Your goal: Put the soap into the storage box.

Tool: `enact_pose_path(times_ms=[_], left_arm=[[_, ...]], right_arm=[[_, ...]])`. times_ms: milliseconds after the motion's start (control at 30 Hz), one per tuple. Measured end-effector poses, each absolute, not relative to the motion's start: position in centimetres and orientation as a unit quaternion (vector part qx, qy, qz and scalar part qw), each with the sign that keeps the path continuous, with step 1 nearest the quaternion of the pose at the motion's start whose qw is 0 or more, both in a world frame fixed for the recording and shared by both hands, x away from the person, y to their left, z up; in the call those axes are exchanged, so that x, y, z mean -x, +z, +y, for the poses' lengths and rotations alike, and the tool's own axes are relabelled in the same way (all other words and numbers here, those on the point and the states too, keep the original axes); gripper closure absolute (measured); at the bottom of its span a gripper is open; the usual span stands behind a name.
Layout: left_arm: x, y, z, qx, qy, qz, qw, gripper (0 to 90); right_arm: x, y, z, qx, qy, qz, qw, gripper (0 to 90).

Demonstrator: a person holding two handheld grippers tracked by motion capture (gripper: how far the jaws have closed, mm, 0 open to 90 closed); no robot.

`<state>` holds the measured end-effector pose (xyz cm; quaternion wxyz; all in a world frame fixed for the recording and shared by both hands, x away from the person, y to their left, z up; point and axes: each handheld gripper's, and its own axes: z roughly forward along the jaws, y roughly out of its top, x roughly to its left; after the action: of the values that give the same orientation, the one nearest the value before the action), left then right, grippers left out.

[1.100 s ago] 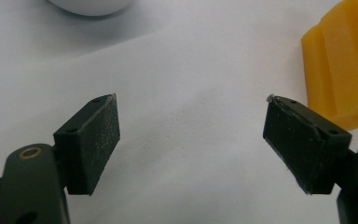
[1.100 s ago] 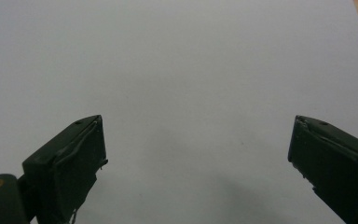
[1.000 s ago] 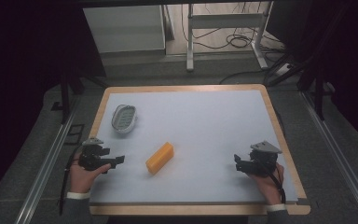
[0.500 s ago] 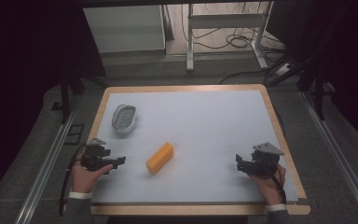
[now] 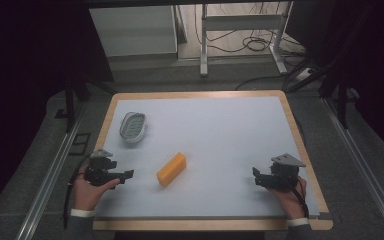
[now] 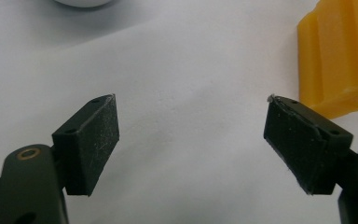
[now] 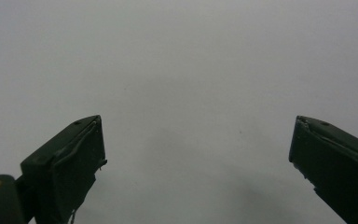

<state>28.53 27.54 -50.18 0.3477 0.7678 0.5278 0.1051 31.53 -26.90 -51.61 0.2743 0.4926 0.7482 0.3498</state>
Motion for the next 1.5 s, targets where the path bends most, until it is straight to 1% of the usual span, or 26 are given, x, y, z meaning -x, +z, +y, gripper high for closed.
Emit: enact_pose_path(times_ms=[67,200,433,600,767,900,1100,1200,1500], left_arm=[[-28.5,-49.7,27.7,-0.764,0.097,0.534,0.349,19.0],[-28.4,-48.7,27.6,-0.764,0.105,0.53,0.353,18.9],[-28.7,-46.5,26.6,-0.772,0.126,0.512,0.354,18.5],[-29.1,-45.2,26.1,-0.777,0.129,0.502,0.358,18.2],[-29.5,-44.7,25.1,-0.786,0.124,0.49,0.356,18.0],[-29.8,-44.3,23.8,-0.793,0.126,0.479,0.354,18.2],[-30.2,-44.0,23.1,-0.8,0.12,0.476,0.345,18.3],[-30.1,-43.8,22.7,-0.797,0.128,0.475,0.351,21.0],[-30.4,-43.8,21.8,-0.806,0.111,0.464,0.35,22.1]], right_arm=[[-31.5,-51.6,-26.8,-0.489,0.351,0.75,0.274,3.9],[-31.5,-51.5,-26.8,-0.493,0.359,0.746,0.265,4.3],[-31.2,-51.3,-27.3,-0.496,0.365,0.741,0.267,5.3],[-31.3,-51.4,-27.5,-0.5,0.363,0.74,0.265,5.4],[-31.3,-51.4,-27.5,-0.499,0.363,0.741,0.265,5.6],[-31.2,-51.2,-27.7,-0.506,0.362,0.734,0.273,5.6],[-31.1,-51.1,-27.8,-0.504,0.368,0.729,0.281,6.5],[-31.1,-51.1,-27.8,-0.503,0.366,0.731,0.28,6.5],[-31.2,-51.3,-27.6,-0.5,0.362,0.739,0.27,6.6]])
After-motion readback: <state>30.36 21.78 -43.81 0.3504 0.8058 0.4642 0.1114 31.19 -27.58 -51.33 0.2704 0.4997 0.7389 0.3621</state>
